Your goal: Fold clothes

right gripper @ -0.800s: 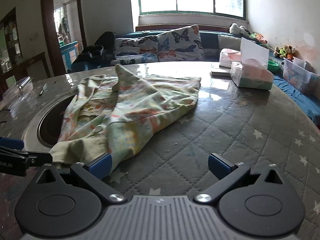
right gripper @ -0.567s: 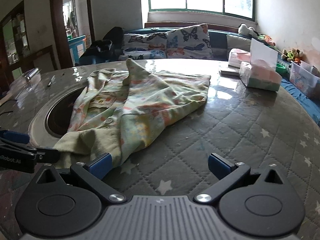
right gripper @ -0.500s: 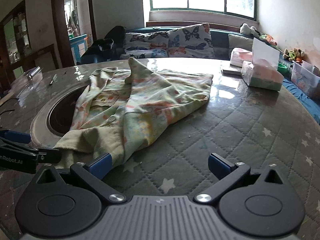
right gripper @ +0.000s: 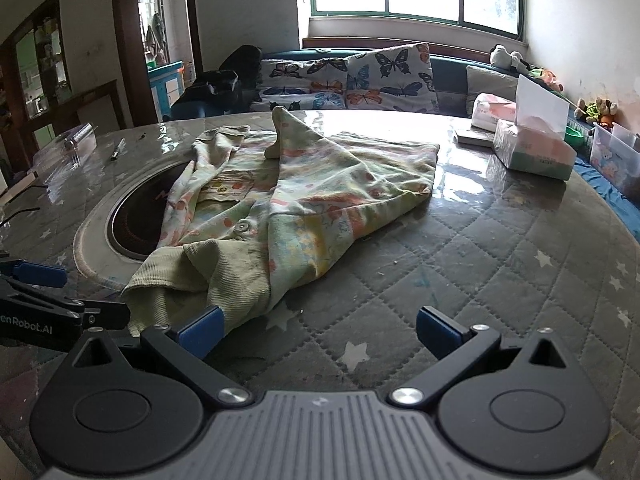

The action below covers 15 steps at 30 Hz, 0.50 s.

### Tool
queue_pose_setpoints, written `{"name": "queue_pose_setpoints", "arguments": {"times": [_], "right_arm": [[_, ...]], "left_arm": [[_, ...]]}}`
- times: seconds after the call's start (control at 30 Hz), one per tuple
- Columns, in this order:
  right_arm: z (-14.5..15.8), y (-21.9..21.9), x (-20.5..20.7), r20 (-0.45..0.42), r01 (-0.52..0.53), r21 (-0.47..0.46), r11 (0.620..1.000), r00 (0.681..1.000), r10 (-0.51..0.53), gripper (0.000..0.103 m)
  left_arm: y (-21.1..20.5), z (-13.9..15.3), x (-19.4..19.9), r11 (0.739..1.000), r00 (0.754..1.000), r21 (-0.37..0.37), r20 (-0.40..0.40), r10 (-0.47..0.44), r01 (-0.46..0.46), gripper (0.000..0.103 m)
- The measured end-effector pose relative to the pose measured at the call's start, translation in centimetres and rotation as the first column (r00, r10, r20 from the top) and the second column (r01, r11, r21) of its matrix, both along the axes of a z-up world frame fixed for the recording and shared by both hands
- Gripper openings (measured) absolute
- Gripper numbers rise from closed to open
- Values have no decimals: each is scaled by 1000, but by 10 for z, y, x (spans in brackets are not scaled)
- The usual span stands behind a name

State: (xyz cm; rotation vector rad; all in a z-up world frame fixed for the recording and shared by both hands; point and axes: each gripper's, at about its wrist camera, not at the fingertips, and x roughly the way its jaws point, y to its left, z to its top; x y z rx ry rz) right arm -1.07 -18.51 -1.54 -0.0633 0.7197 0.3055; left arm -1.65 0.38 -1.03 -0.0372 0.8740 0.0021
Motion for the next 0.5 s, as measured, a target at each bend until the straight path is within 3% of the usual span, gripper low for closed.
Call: {"name": "queue_pose_setpoints", "arguments": {"times": [0.5], "right_arm": [[6, 2, -5, 25, -5, -4, 1000, 1000, 5, 103]], "left_arm": [[-5, 3, -5, 1000, 1000, 12, 6, -10, 10, 103]]}}
